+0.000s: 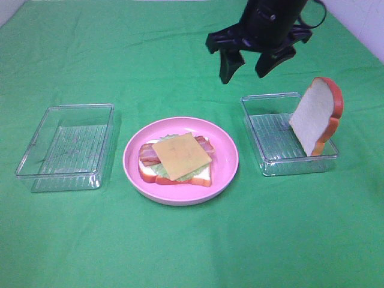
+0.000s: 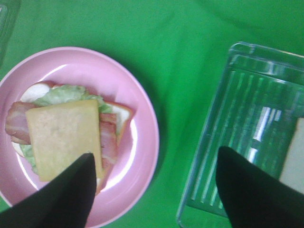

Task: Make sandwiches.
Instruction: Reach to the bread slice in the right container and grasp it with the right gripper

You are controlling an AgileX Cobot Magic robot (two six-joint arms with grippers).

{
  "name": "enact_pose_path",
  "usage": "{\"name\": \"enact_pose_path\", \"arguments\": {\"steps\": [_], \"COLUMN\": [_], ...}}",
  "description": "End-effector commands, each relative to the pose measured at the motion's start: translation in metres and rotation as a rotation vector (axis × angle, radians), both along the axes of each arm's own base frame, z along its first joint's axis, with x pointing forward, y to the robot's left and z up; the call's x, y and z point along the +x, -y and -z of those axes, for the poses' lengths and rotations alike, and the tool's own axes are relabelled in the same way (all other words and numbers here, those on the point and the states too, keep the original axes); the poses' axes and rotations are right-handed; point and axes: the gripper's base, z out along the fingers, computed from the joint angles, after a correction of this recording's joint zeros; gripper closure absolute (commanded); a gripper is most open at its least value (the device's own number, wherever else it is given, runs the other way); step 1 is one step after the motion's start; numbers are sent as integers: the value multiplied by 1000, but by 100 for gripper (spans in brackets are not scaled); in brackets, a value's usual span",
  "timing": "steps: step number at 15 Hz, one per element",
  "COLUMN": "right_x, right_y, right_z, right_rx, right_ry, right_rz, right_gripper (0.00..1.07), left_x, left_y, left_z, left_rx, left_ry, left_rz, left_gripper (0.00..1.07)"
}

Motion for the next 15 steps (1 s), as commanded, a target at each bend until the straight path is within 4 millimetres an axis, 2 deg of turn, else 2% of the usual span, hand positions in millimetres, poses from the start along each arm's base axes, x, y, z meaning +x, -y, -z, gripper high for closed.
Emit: {"name": "enact_pose_path", "arguments": {"steps": [1, 3, 5, 9, 15], "right_x": [2, 6, 11, 21, 37], "right_y": [40, 74, 104, 146, 145], "right_z": [-23, -30, -26, -13, 38], "right_rx": [-11, -26, -52, -51, -29], "right_ry": [16, -6, -36, -82, -207], "right_rz": [83, 157, 225, 319, 291], "right_gripper": [33, 31, 31, 31, 31], "left_x": [-1, -1, -1, -1, -1], "left_y": [0, 0, 0, 0, 0], "left_z": [0, 0, 0, 0, 0], "left_rx": [-10, -10, -10, -10, -10], "left_ry": [1, 1, 1, 1, 1], "left_rz": [3, 3, 3, 3, 3], "left_gripper": [32, 32, 32, 32, 32]}}
